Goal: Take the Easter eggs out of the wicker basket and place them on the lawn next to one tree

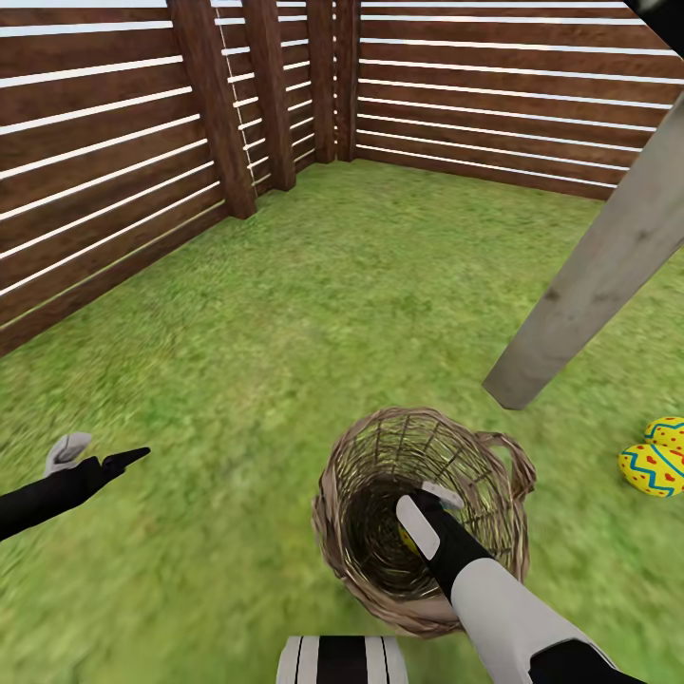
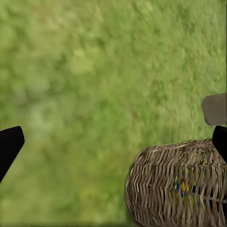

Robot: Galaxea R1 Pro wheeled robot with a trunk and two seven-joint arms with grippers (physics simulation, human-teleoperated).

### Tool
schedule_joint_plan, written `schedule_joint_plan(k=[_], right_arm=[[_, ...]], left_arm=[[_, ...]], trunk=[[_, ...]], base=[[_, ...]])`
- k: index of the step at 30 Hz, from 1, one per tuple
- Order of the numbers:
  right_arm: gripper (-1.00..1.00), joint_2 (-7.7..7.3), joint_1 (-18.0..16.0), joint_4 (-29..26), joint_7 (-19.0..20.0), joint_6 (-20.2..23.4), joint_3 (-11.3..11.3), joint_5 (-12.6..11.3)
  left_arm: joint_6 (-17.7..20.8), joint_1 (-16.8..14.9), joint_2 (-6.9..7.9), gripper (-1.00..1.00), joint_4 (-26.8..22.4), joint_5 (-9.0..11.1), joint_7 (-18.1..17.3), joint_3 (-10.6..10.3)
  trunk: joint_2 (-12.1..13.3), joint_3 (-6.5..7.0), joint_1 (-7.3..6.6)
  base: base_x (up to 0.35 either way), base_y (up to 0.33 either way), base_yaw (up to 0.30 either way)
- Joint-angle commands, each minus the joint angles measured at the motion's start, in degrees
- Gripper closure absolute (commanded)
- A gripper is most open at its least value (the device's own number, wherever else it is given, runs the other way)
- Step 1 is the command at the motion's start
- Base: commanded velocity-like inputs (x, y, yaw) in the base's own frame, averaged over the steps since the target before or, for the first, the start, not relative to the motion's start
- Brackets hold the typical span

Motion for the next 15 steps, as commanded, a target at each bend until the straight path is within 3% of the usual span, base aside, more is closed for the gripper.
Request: schedule_joint_plan(k=[1, 3, 6, 9, 11, 15], right_arm=[[-1.0, -0.05, 0.0, -0.1, -0.4, 0.3, 0.3, -0.3], [-1.0, -0.05, 0.0, -0.1, -0.4, 0.3, 0.3, -0.3], [-1.0, -0.05, 0.0, -0.1, -0.4, 0.3, 0.3, -0.3], [-1.0, -0.09, 0.0, -0.1, -0.4, 0.3, 0.3, -0.3], [-1.0, -0.11, 0.0, -0.1, -0.4, 0.3, 0.3, -0.3], [-1.0, -0.13, 0.0, -0.1, -0.4, 0.3, 0.3, -0.3]], left_arm=[[0.2, 0.0, 0.04, -1.0, 0.0, -0.2, -0.8, 0.1], [0.2, 0.1, 0.32, -1.0, 0.0, -0.2, -4.0, 0.6], [0.2, 0.9, 2.04, -1.0, 0.0, -0.3, -13.6, 1.7], [0.2, 1.7, 3.18, -1.0, 0.2, -0.5, -21.0, 2.0], [0.2, 2.0, 3.57, -1.0, 0.5, -0.7, -24.2, 2.0], [0.2, 2.1, 3.72, -1.0, 0.7, -0.7, -25.4, 2.1]], trunk=[[0.0, -0.04, -0.01], [0.0, -0.04, -0.01], [0.0, -0.04, -0.01], [0.0, -0.04, -0.01], [0.0, -0.04, -0.01], [-0.1, -0.93, 0.09]], base=[[0.0, 0.0, 0.0], [0.0, 0.0, 0.0], [0.0, 0.0, 0.0], [0.0, 0.0, 0.0], [0.0, 0.0, 0.0], [0.0, 0.0, 0.0]])
